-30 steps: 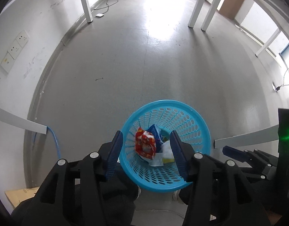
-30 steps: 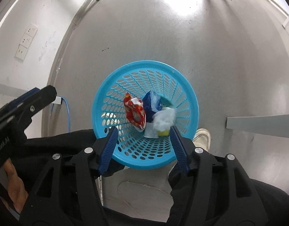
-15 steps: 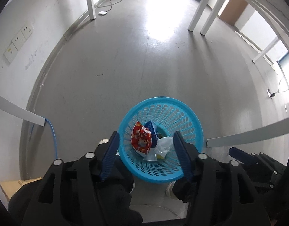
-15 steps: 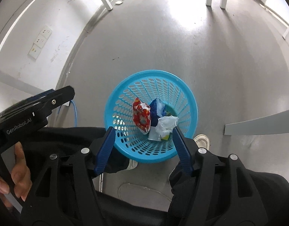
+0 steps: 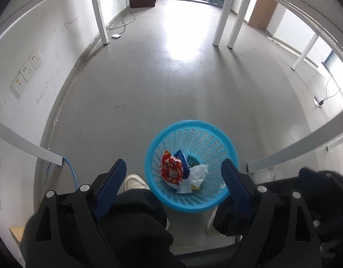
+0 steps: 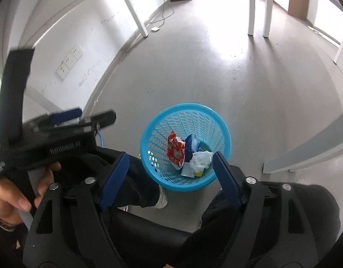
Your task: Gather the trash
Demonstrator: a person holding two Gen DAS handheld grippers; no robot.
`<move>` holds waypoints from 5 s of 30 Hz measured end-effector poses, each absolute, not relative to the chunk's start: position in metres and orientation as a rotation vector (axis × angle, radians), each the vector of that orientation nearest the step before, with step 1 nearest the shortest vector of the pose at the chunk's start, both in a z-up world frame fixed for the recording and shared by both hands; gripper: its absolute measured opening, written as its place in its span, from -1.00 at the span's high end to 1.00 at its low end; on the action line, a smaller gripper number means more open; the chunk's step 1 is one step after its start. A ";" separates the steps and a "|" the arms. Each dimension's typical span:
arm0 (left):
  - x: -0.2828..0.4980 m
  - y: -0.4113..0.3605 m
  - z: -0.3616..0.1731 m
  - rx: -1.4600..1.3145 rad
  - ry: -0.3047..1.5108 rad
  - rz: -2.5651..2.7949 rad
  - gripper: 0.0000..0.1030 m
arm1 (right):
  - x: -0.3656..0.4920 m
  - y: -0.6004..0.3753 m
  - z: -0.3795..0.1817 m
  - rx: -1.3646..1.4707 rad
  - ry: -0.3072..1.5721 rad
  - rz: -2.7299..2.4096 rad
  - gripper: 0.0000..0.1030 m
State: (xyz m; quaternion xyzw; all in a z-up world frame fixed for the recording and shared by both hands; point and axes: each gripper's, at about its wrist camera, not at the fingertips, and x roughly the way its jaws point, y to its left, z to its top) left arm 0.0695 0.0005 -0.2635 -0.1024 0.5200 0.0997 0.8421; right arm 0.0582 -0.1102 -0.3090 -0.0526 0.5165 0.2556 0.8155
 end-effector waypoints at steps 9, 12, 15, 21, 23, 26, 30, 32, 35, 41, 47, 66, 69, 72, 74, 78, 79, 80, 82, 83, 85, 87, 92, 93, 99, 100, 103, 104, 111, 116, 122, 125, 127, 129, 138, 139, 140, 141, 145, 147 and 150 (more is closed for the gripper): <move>0.042 -0.002 -0.244 -0.230 1.049 0.195 -0.87 | 0.040 -0.114 -0.291 -0.148 1.068 0.573 -0.55; 0.033 -0.007 -0.237 -0.222 1.021 0.207 -0.89 | 0.032 -0.120 -0.280 -0.155 1.049 0.568 -0.61; 0.024 -0.012 -0.231 -0.228 1.006 0.203 -0.89 | 0.025 -0.124 -0.270 -0.196 1.037 0.553 -0.62; -0.005 -0.019 -0.205 -0.207 0.945 0.166 -0.89 | 0.003 -0.138 -0.240 -0.202 0.969 0.586 -0.72; -0.014 -0.018 -0.195 -0.233 0.941 0.145 -0.89 | -0.003 -0.143 -0.229 -0.190 0.940 0.603 -0.73; -0.026 -0.018 -0.176 -0.208 0.913 0.143 -0.89 | -0.010 -0.152 -0.211 -0.162 0.902 0.624 -0.77; -0.037 -0.015 -0.146 -0.198 0.853 0.131 -0.89 | -0.020 -0.160 -0.185 -0.132 0.842 0.632 -0.84; -0.038 -0.012 -0.132 -0.182 0.821 0.143 -0.89 | -0.021 -0.162 -0.172 -0.132 0.812 0.627 -0.84; -0.037 -0.004 -0.114 -0.168 0.785 0.163 -0.89 | -0.021 -0.159 -0.154 -0.128 0.773 0.622 -0.84; -0.034 0.012 -0.072 -0.213 0.701 0.159 -0.89 | -0.023 -0.147 -0.114 -0.153 0.671 0.620 -0.84; -0.034 0.020 -0.043 -0.247 0.603 0.153 -0.89 | -0.018 -0.137 -0.083 -0.182 0.610 0.632 -0.84; 0.027 0.040 0.003 -0.205 0.573 0.138 -0.89 | 0.062 -0.093 -0.012 -0.326 0.502 0.605 -0.84; 0.033 0.044 0.005 -0.201 0.576 0.146 -0.89 | 0.080 -0.081 -0.012 -0.357 0.522 0.602 -0.83; 0.039 0.051 0.006 -0.203 0.583 0.156 -0.89 | 0.095 -0.073 -0.011 -0.381 0.528 0.586 -0.82; 0.043 0.056 0.007 -0.208 0.586 0.160 -0.89 | 0.106 -0.070 -0.010 -0.392 0.533 0.572 -0.82; 0.052 0.058 0.007 -0.213 0.575 0.138 -0.89 | 0.128 -0.065 -0.005 -0.412 0.535 0.526 -0.74; 0.055 0.057 0.007 -0.206 0.560 0.148 -0.89 | 0.133 -0.064 -0.004 -0.417 0.537 0.522 -0.72; 0.058 0.057 0.008 -0.199 0.556 0.155 -0.89 | 0.139 -0.062 -0.005 -0.418 0.542 0.522 -0.71; 0.067 0.058 0.010 -0.191 0.561 0.151 -0.89 | 0.151 -0.057 -0.008 -0.425 0.555 0.510 -0.64; 0.070 0.059 0.011 -0.198 0.562 0.151 -0.89 | 0.158 -0.054 -0.011 -0.430 0.571 0.504 -0.58; 0.076 0.061 0.014 -0.214 0.562 0.150 -0.89 | 0.168 -0.051 -0.017 -0.431 0.594 0.502 -0.45; 0.081 0.061 0.015 -0.219 0.568 0.149 -0.89 | 0.178 -0.048 -0.020 -0.427 0.606 0.491 -0.39; 0.097 0.061 0.017 -0.218 0.580 0.129 -0.89 | 0.199 -0.038 -0.028 -0.474 0.637 0.483 -0.16; 0.101 0.061 0.016 -0.220 0.583 0.124 -0.89 | 0.202 -0.035 -0.031 -0.490 0.651 0.488 -0.13; 0.133 0.062 0.016 -0.217 0.612 0.127 -0.89 | 0.215 -0.027 -0.035 -0.514 0.666 0.508 0.22; 0.139 0.062 0.016 -0.213 0.620 0.131 -0.89 | 0.218 -0.027 -0.035 -0.508 0.671 0.510 0.26; 0.153 0.060 0.019 -0.189 0.638 0.139 -0.89 | 0.223 -0.031 -0.035 -0.487 0.684 0.526 0.49; 0.158 0.059 0.019 -0.180 0.644 0.141 -0.89 | 0.225 -0.033 -0.035 -0.476 0.690 0.532 0.55; 0.196 0.053 0.009 -0.155 0.703 0.156 -0.89 | 0.228 -0.046 -0.029 -0.399 0.674 0.539 0.89; 0.214 0.043 0.000 -0.134 0.734 0.158 -0.89 | 0.230 -0.059 -0.019 -0.308 0.645 0.524 0.94; 0.235 0.043 -0.011 -0.130 0.785 0.182 -0.89 | 0.225 -0.075 -0.011 -0.246 0.610 0.514 0.96; 0.236 0.039 -0.010 -0.112 0.780 0.173 -0.85 | 0.220 -0.081 -0.009 -0.244 0.596 0.506 0.96; 0.234 0.037 -0.007 -0.093 0.766 0.190 -0.64 | 0.215 -0.085 -0.008 -0.239 0.592 0.500 0.97; 0.236 0.039 -0.008 -0.107 0.775 0.194 -0.30 | 0.212 -0.091 -0.007 -0.214 0.588 0.503 0.97; 0.212 0.054 0.004 -0.181 0.724 0.224 -0.18 | 0.187 -0.106 0.000 -0.172 0.582 0.522 0.97; 0.202 0.057 0.007 -0.201 0.713 0.226 -0.18 | 0.184 -0.107 0.001 -0.171 0.583 0.527 0.97; 0.195 0.059 0.009 -0.211 0.707 0.225 -0.18 | 0.181 -0.107 0.003 -0.170 0.584 0.531 0.97; 0.184 0.060 0.010 -0.222 0.703 0.217 -0.18 | 0.177 -0.108 0.004 -0.169 0.583 0.536 0.97; 0.146 0.051 0.020 -0.225 0.680 0.168 -0.18 | 0.161 -0.113 0.004 -0.151 0.581 0.547 0.97; 0.129 0.045 0.025 -0.213 0.664 0.160 -0.18 | 0.150 -0.119 0.003 -0.121 0.582 0.554 0.97; 0.107 0.041 0.032 -0.210 0.645 0.152 -0.18 | 0.132 -0.126 0.005 -0.104 0.566 0.562 0.97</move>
